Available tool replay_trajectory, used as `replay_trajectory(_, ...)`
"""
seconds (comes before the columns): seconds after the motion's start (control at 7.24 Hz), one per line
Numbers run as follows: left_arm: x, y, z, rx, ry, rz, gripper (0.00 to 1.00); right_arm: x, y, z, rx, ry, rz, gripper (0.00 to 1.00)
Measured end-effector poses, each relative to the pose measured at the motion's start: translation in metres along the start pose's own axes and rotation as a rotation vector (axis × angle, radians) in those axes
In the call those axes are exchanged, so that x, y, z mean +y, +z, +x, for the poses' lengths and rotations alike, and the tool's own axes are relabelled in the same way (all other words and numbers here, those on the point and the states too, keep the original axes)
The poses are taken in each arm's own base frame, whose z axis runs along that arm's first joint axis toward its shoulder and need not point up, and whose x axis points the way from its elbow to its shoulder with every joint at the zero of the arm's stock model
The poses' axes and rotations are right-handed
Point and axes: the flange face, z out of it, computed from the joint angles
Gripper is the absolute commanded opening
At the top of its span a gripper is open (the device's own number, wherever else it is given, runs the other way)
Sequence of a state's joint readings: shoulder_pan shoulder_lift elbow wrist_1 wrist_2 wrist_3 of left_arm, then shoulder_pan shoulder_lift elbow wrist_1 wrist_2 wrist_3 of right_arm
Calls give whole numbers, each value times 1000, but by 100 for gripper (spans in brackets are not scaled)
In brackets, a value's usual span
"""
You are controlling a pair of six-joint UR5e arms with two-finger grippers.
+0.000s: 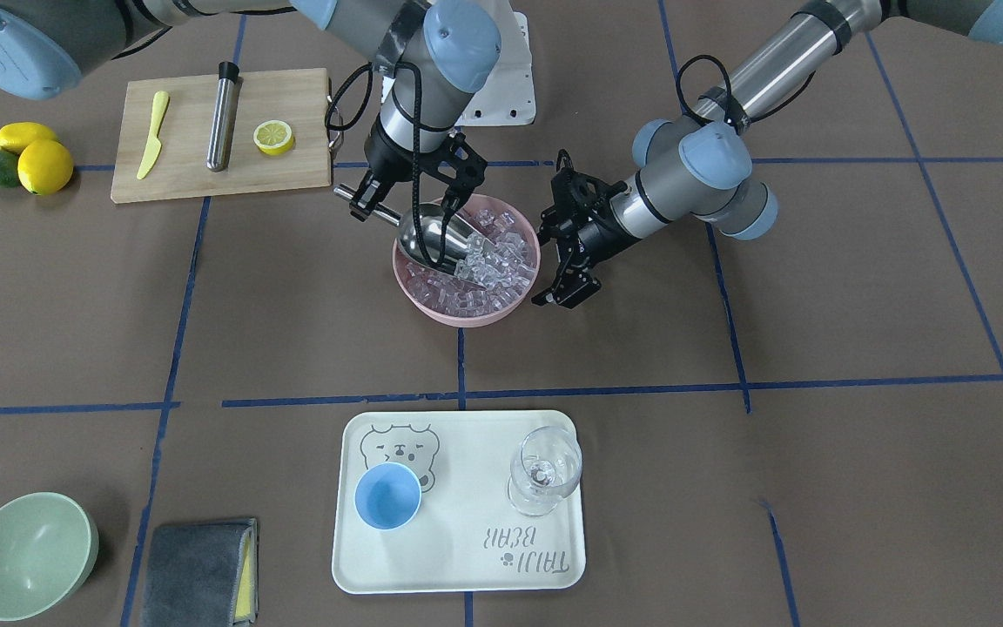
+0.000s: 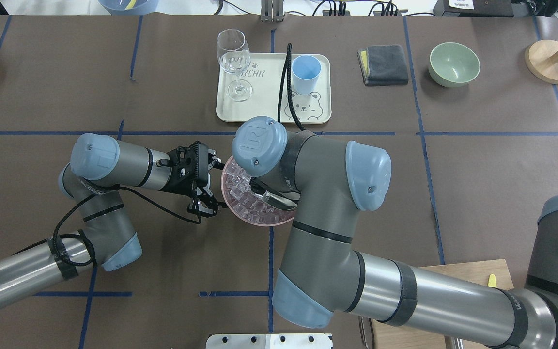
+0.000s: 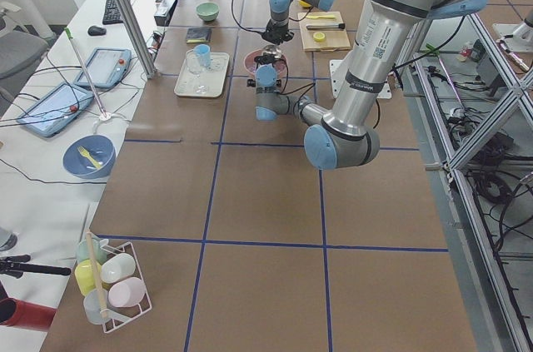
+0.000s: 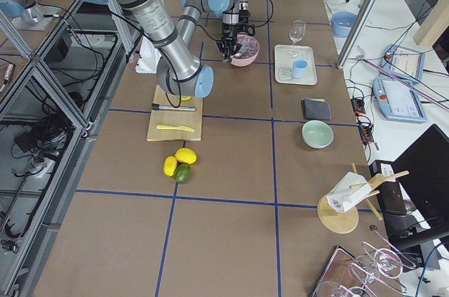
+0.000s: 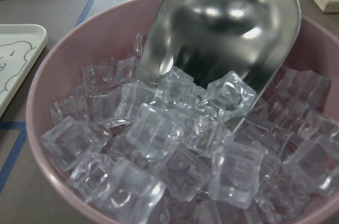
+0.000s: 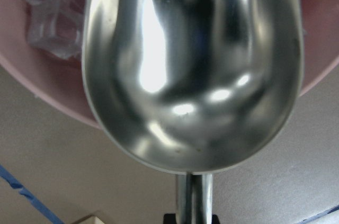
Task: Put ice in cup with scoop
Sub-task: 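Dig the scoop into the ice cubes and scoop some up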
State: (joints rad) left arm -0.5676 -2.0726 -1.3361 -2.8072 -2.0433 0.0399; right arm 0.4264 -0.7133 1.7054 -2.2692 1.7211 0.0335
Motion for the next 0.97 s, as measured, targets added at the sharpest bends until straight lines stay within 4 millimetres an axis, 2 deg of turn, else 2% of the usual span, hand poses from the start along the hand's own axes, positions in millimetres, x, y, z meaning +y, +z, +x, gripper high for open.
replay_trajectory(0.28,0,0,0,0,0,0,100,1,0,0,-2,13,28,0)
replay_trajectory(0.55,0,0,0,0,0,0,100,4,9,2,-8,38,95,0)
replay_trajectory(0.97,0,0,0,0,0,0,100,22,15,4,-15,50,178,0)
